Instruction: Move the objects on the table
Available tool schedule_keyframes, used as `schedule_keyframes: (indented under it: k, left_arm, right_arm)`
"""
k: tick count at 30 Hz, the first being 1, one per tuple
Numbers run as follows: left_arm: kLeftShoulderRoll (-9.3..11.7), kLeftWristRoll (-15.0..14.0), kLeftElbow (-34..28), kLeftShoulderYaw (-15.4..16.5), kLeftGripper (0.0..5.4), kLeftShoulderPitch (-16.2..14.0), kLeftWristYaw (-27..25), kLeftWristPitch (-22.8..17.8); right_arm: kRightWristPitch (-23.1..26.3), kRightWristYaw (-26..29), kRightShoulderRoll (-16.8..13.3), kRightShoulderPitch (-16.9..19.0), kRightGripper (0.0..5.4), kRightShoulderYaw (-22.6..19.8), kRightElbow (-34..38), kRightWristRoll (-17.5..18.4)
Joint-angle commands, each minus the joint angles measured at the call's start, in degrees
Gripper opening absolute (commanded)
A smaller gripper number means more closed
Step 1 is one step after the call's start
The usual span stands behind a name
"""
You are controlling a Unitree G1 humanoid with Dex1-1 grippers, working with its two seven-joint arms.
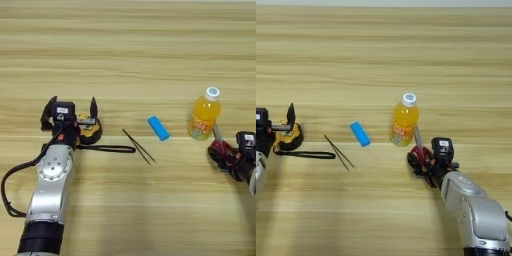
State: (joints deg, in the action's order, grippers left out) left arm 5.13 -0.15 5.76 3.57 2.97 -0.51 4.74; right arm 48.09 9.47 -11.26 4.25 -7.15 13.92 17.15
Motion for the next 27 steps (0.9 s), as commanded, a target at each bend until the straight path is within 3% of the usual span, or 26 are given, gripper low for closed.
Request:
schedule_keyframes:
  k: [1, 5, 10, 18, 27]
  left_arm:
    - [-0.3, 0.3, -0.4, -0.2, 5.40, -0.1, 0.2, -0.9]
    - [-0.2, 0.3, -0.1, -0.2, 5.40, 0.0, 0.2, -0.8]
    - [-0.2, 0.2, 0.3, -0.1, 5.40, 0.2, 0.2, -0.7]
    - [-0.2, 0.3, 0.7, -0.2, 5.40, 0.4, 0.1, -0.6]
    - [-0.2, 0.4, 1.4, -0.3, 5.40, 0.8, 0.2, -0.3]
  right_arm:
    - [1.9, -0.2, -0.3, 4.2, 4.21, 3.2, -4.3, -2.1]
    - [-1.6, 0.3, -2.5, 5.2, 4.57, 6.4, -1.3, -5.2]
    - [-3.7, 2.1, -3.7, 6.1, 5.35, 7.8, 2.1, -5.7]
    - [-8.9, 2.4, -2.5, 5.8, 5.39, 6.9, 3.1, -5.6]
    - [-13.5, 2.8, -1.4, 0.8, 5.39, 6.3, 1.4, -5.6]
